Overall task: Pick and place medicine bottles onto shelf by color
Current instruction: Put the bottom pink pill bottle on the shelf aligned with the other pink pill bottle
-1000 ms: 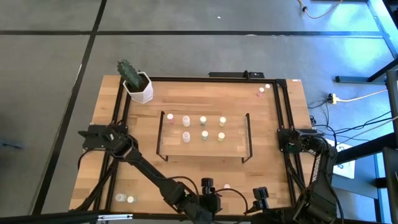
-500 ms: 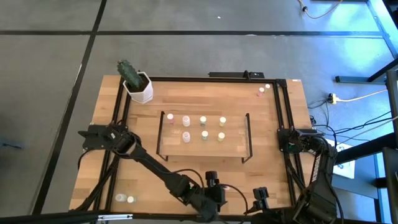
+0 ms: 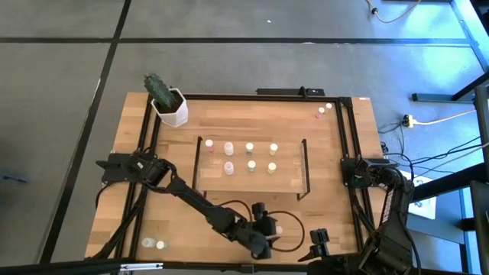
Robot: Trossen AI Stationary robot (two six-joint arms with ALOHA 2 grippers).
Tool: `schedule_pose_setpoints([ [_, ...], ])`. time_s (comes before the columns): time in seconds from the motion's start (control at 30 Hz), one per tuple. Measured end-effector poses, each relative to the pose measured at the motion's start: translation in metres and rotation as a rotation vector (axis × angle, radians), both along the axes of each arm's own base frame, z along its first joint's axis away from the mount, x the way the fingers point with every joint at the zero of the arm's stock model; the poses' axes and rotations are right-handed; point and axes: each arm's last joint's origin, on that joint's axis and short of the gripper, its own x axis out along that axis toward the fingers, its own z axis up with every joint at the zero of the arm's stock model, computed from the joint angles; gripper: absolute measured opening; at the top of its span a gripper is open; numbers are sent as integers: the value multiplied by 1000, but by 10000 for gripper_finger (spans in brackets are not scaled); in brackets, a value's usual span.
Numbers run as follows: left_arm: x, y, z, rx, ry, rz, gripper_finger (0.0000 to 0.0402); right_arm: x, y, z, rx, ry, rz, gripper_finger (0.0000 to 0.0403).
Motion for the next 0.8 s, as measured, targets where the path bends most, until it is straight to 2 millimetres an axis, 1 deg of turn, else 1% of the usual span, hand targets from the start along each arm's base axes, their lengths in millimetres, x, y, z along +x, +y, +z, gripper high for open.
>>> schedule_pose_setpoints([
  [0.27,2,6,-6,-23,-1,-7,264,0,0,0,0,1,0,207],
  [0.6,2,6,-5,-23,-6,-10,263,0,0,0,2,2,1,207],
  [0.8,6,6,-13,-19,-9,-24,263,0,0,0,2,2,1,207],
])
